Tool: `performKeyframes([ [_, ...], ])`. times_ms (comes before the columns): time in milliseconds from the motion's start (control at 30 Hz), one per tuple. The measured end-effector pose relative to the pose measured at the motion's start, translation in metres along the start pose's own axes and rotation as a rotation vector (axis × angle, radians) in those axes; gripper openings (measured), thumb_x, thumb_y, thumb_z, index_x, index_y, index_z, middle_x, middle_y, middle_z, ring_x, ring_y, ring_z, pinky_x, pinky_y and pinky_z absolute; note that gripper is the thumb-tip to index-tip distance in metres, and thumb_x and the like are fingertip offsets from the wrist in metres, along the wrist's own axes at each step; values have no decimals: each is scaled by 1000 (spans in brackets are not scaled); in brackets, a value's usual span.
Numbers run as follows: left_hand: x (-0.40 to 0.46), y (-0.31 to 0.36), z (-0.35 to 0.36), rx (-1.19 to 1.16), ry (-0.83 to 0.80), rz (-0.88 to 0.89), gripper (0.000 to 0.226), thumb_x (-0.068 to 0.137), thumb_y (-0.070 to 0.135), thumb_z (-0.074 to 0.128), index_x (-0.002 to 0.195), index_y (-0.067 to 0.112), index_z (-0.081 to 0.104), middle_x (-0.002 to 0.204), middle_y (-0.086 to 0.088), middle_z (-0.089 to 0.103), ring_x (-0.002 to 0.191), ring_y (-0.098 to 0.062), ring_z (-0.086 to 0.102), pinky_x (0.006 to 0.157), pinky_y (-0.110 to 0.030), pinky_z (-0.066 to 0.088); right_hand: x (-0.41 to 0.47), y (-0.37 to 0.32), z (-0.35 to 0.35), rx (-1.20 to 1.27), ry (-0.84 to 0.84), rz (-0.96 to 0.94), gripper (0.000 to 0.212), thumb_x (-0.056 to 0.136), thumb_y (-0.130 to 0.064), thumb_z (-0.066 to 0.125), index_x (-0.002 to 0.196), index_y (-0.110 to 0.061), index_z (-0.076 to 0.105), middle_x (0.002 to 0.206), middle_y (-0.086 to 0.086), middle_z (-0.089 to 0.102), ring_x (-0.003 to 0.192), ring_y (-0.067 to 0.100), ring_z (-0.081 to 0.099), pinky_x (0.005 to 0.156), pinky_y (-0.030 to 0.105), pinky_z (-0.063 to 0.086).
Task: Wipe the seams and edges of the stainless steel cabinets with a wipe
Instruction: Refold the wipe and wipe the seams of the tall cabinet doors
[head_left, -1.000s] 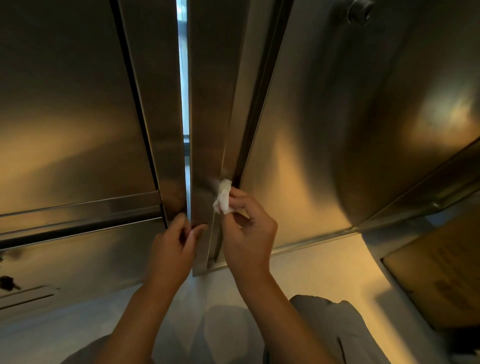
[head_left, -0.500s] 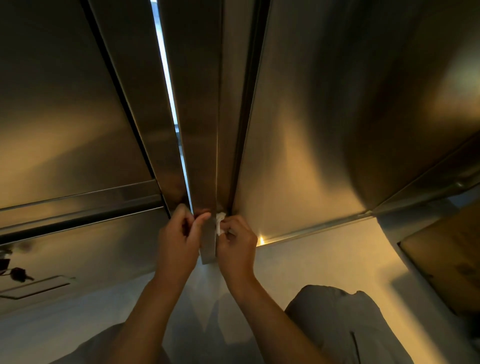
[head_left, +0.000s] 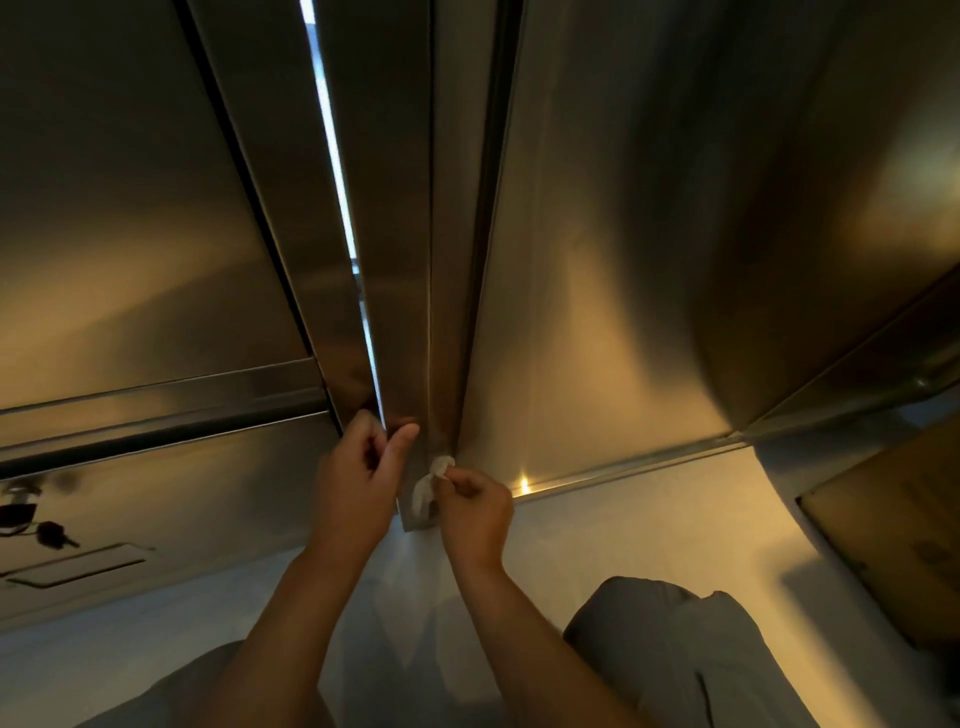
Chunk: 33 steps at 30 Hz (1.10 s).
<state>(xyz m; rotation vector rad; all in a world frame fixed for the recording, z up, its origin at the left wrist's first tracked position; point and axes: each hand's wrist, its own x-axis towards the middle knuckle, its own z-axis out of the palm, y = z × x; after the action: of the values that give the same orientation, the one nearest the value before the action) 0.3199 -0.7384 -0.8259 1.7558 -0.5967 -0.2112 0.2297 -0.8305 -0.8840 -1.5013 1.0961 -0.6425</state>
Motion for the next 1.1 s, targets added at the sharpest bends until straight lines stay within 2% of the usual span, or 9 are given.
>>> performKeyframes([
  [67,0,1,-1,29,2,11,41,95,58,60,74,27,44,58,-6,52,54,-28,57,58,-56,52,-4,-28,-15,-90,13,-296,27,86,1,75,88,-25,78,94,-6,74,88,0,70,82,18,55],
  [133,0,1,-2,70,17,27,40,93,57,60,74,26,45,57,-3,53,53,-23,57,57,-53,51,-6,-60,-36,-197,-2,-695,27,79,10,73,97,-9,79,103,2,73,95,2,67,89,15,52],
  [200,0,-1,-2,90,29,26,41,93,57,61,74,25,45,56,-1,54,52,-19,56,56,-50,51,-4,-91,-62,-310,16,-976,29,76,15,75,101,0,77,109,11,72,101,14,67,94,18,51],
  [333,-1,2,-1,118,45,66,39,95,47,67,70,31,41,57,5,50,51,-11,49,53,-39,44,-1,-147,-104,-415,147,-1188,28,81,7,83,108,1,76,114,16,72,110,17,66,95,23,55],
  [500,4,-3,-4,145,-3,41,37,94,55,61,72,33,41,57,4,50,52,-13,51,55,-48,49,2,-211,-102,-403,240,-1432,19,94,-9,76,108,4,76,114,19,73,112,19,64,96,21,52],
  [700,5,-6,-2,127,-4,68,34,95,44,65,73,30,43,58,6,51,52,-14,54,54,-51,52,20,-182,-58,-443,200,-1391,3,89,2,75,90,5,77,94,17,72,84,27,65,81,22,46],
  [867,4,-7,-1,108,0,80,33,96,47,62,75,27,46,59,5,51,52,-16,54,54,-52,51,23,-107,-40,-533,81,-1258,11,91,-4,67,86,-1,77,89,11,71,84,18,57,80,16,39],
  [1000,3,-8,0,180,11,117,27,98,50,57,81,31,46,60,8,51,52,-9,54,52,-49,52,37,-25,-24,-807,-155,-1081,12,76,1,80,85,-8,78,87,6,71,77,21,63,64,28,55],
  [1100,2,-13,3,221,19,139,28,100,51,53,87,27,48,62,8,52,51,-9,55,50,-47,52,43,1,-14,-883,-244,-960,18,72,5,81,83,-8,77,88,5,70,78,23,62,59,39,56],
])
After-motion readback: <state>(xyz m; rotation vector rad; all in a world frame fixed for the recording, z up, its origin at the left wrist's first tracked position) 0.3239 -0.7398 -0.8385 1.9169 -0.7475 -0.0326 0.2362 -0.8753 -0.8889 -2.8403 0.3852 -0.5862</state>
